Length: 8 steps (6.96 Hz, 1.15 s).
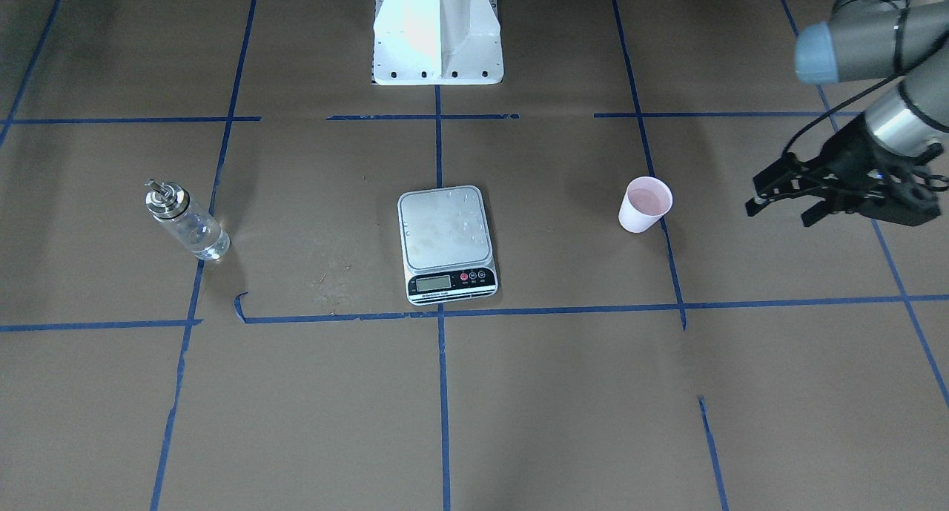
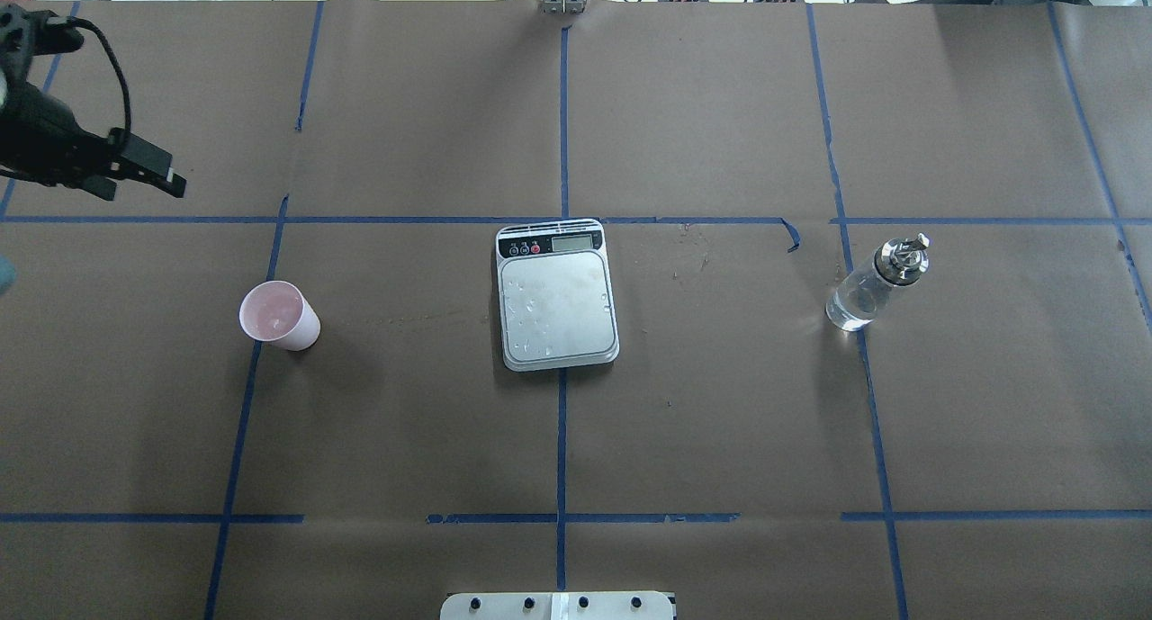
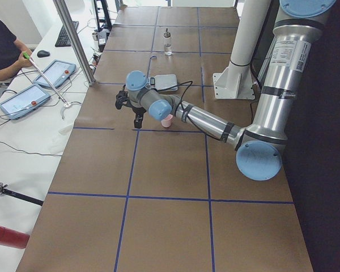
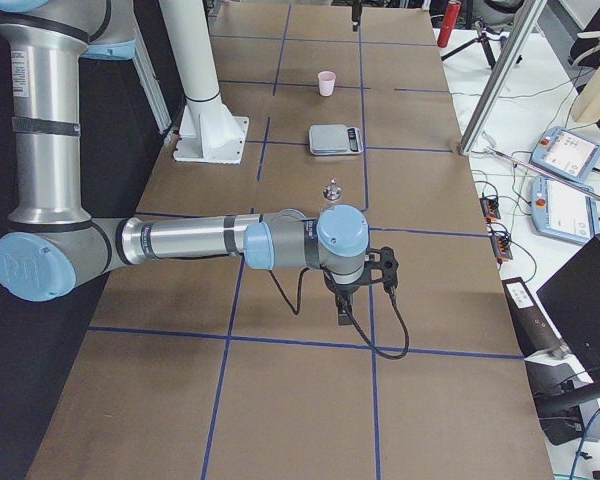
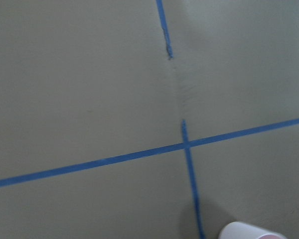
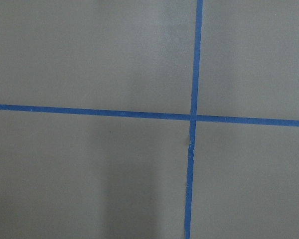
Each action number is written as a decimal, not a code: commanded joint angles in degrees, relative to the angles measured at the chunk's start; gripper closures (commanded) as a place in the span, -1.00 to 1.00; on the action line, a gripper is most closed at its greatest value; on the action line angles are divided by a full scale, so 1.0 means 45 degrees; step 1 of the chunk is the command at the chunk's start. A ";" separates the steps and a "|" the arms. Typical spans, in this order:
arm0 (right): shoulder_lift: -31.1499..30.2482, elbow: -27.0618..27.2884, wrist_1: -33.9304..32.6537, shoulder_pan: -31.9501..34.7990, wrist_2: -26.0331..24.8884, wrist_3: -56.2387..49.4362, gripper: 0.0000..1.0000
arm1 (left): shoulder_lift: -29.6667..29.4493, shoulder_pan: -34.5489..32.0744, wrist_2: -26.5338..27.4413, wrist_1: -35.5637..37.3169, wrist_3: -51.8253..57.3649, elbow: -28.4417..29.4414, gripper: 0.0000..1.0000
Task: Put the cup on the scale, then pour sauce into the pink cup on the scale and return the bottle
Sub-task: 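Reach the left gripper down to the pink cup and grasp it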
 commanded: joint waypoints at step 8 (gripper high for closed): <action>0.0089 0.0120 0.0630 -0.0035 0.0034 0.0940 -1.00 | 0.0665 0.3785 0.2573 -0.0060 -0.4505 -0.0440 -1.00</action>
